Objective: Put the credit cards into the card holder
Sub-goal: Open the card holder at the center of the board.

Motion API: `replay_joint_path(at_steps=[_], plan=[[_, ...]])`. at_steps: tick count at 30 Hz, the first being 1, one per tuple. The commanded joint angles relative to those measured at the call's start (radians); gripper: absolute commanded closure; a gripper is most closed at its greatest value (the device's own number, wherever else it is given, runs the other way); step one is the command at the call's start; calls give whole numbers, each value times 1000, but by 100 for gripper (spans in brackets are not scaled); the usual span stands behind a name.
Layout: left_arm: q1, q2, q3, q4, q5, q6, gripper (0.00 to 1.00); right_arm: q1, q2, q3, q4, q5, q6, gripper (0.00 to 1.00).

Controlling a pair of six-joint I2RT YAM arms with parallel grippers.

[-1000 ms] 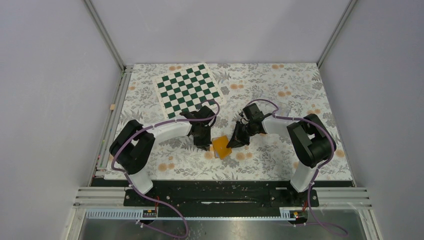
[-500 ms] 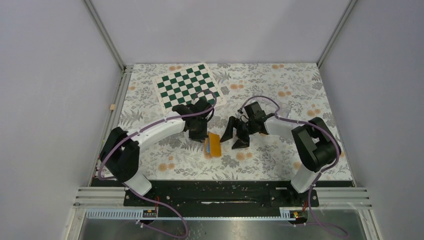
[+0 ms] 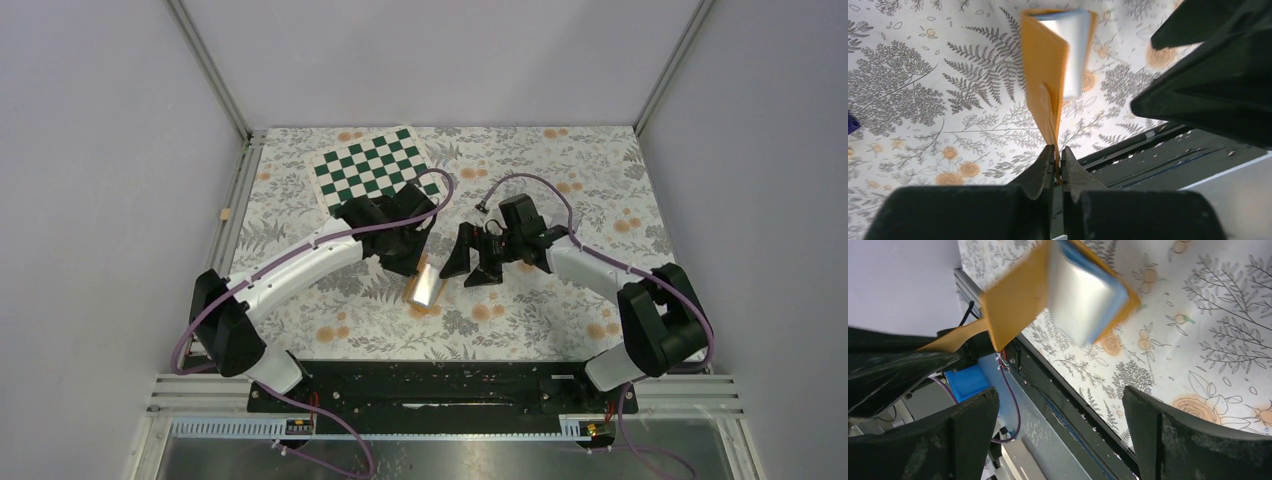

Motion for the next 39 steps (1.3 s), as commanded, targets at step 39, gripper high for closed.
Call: replay_joint_path(at_steps=[39], plan=[[-16, -201, 287, -71, 827, 261, 100, -4, -694, 25, -42, -286, -547, 0]])
